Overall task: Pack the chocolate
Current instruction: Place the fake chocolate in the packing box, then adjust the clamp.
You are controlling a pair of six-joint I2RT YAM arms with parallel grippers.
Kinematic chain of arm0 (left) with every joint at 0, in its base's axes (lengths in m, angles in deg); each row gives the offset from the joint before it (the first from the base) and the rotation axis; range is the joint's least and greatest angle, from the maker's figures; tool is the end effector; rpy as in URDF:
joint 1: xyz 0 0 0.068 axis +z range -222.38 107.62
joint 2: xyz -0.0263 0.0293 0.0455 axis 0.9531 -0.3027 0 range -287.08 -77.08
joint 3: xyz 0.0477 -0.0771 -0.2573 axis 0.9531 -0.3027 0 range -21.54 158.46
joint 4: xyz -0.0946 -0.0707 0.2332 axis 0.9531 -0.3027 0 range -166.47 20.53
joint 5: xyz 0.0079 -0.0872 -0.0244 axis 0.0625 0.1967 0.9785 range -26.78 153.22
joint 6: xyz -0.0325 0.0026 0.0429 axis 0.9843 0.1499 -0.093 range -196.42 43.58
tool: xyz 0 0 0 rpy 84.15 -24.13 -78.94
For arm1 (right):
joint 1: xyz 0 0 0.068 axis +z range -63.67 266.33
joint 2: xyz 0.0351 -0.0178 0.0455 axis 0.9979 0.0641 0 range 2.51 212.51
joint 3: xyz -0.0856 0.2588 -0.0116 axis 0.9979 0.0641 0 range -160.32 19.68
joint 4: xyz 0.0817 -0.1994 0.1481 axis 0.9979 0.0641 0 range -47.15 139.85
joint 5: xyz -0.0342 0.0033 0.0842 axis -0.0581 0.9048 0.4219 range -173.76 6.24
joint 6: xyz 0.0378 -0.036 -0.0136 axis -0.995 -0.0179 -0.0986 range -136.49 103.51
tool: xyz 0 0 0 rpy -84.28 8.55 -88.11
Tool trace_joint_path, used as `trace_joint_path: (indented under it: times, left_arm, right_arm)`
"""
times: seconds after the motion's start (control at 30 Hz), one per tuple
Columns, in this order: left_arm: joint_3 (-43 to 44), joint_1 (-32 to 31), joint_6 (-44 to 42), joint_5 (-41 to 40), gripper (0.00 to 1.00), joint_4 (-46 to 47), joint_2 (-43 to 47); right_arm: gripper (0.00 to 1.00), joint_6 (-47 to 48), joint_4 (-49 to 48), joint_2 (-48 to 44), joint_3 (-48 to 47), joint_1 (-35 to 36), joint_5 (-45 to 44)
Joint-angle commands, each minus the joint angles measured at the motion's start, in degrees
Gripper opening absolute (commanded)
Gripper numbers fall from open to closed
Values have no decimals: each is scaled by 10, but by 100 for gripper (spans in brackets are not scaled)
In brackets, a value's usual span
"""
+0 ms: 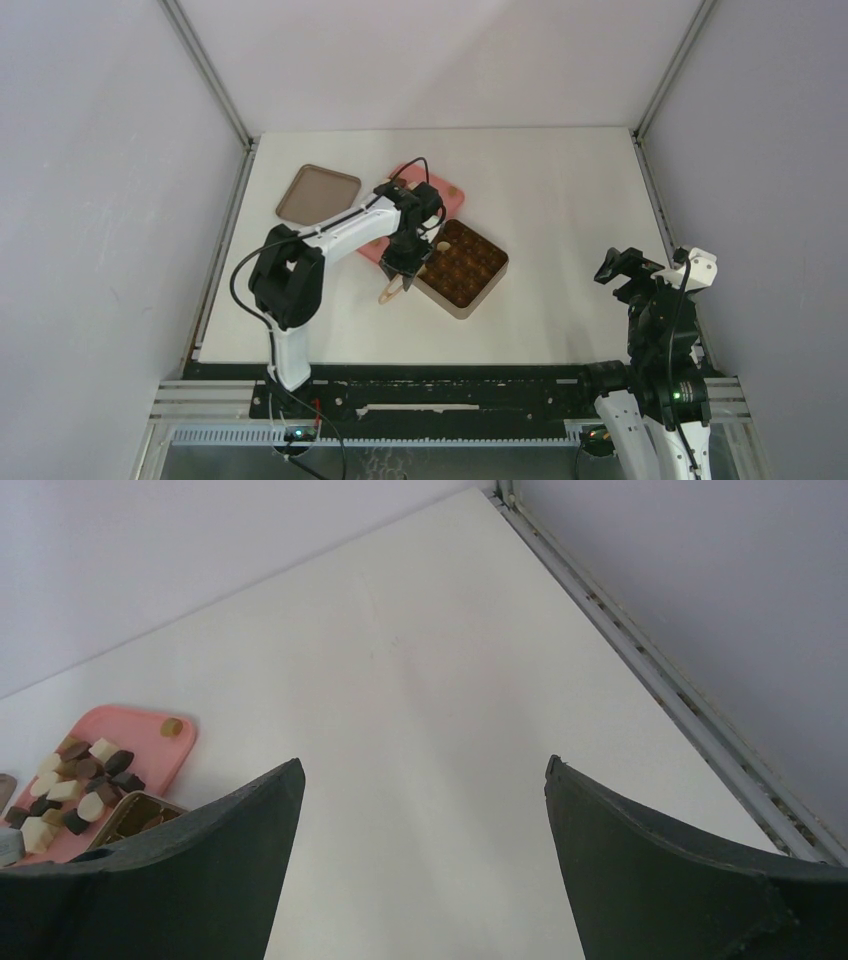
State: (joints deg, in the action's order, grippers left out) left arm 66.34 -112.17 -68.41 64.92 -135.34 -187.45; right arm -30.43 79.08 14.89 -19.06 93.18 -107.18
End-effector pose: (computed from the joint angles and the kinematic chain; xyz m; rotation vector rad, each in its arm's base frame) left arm 0.2793 -0.2340 0.2132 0.8567 3.0073 -0.0605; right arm 0.0615 -0.0070 0.3143 0.4017 1.6821 -0.0888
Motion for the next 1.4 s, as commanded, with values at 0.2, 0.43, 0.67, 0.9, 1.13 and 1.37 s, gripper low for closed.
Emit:
trace_joint_path:
  times: [0.2,0.43,0.67,0.9,1.13,1.37]
  left_arm:
    - [18,-5,-1,18,43,-10,63]
    - [59,-8,-6,42,43,-16,89]
    - [119,-21,-6,67,41,-20,89]
    - [165,-44,-10,79,40,-19,83]
    - [192,-68,-14,87,40,-15,76]
    - [205,-85,-18,97,40,-13,77]
  right_arm:
    - [99,-14,-30,22,-11,3,104]
    - [97,-146,-62,94,-15,3,245]
    - [94,-306,-174,150,30,13,347]
    - [90,-438,-301,221,88,83,353]
    - [85,-480,-402,300,89,174,316]
    - [77,-516,-491,380,89,213,311]
